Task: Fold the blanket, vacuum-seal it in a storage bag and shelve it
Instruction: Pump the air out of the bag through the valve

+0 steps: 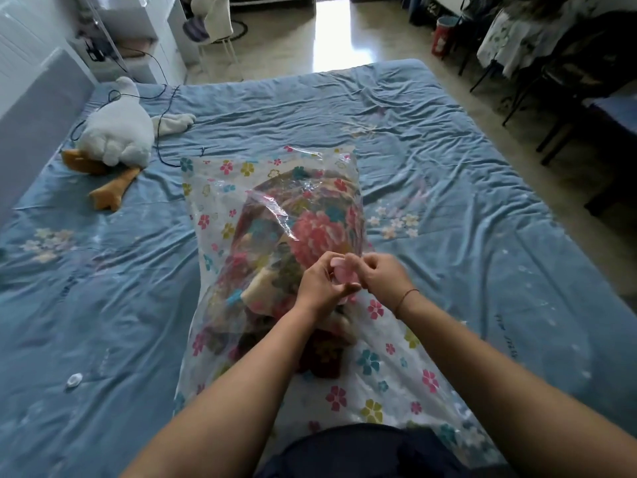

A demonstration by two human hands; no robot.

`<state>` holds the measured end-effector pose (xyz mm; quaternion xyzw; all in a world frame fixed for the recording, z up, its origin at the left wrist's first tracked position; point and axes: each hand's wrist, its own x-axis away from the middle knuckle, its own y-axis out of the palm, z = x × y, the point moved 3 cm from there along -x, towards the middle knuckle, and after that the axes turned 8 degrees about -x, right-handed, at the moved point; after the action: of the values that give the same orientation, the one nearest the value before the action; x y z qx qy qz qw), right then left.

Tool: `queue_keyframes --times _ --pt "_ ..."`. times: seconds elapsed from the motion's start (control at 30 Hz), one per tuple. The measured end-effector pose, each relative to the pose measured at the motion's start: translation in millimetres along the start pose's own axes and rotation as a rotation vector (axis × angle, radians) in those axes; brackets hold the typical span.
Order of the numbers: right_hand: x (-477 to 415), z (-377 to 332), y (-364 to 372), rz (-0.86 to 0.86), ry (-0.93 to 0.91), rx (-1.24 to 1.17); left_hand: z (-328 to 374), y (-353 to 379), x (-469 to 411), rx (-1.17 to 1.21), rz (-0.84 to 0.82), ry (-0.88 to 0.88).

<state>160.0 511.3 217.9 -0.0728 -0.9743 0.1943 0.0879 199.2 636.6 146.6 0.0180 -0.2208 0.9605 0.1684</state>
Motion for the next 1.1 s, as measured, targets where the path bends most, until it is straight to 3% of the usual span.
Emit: queue_keyframes --times 0.07,0.23,0.3,0.4,0.43,0.5,0.57,0.63,0.7,0.8,0.83,0.9,1.0,1.1 --pt "2 -8 -5 -0.016 -0.002 0.073 1 0 2 0.029 0.012 0.005" --pt "8 -83 -44 0.296 -0.428 -0.318 4 -2 -3 0.072 0.016 -0.025" --pt "5 -52 -25 0.234 -0.366 -0.248 2 0 0 0.076 0.026 -0.041" --pt "-3 14 7 0.013 -0.017 -0.017 -6 4 10 0.058 0.011 -0.038" --pt "-1 16 8 0.007 0.01 0.035 -6 3 11 0.07 0.013 -0.035" --pt "3 -13 -4 0.112 -0.144 0.016 -5 0 10 0.099 0.033 -0.02" --pt "13 -56 -24 0.279 -0.387 -0.17 1 -2 7 0.098 0.028 -0.031" --pt "17 -71 -33 0.334 -0.523 -0.279 2 -1 5 0.096 0.029 -0.045" --pt "14 -43 -23 0.278 -0.449 -0.24 3 2 7 0.082 0.029 -0.049" --pt "0 11 -1 0.074 -0.069 -0.02 2 7 12 0.085 0.003 -0.054" --pt "-1 13 -1 0.057 -0.028 0.034 2 7 12 0.092 0.007 -0.047" --pt "1 -11 -13 0.106 -0.116 0.001 6 4 11 0.096 0.028 -0.021" --pt "14 -63 -39 0.312 -0.396 -0.273 7 2 5 0.067 0.027 -0.024" --pt "16 -44 -29 0.371 -0.416 -0.196 6 7 8 0.061 0.032 -0.048"
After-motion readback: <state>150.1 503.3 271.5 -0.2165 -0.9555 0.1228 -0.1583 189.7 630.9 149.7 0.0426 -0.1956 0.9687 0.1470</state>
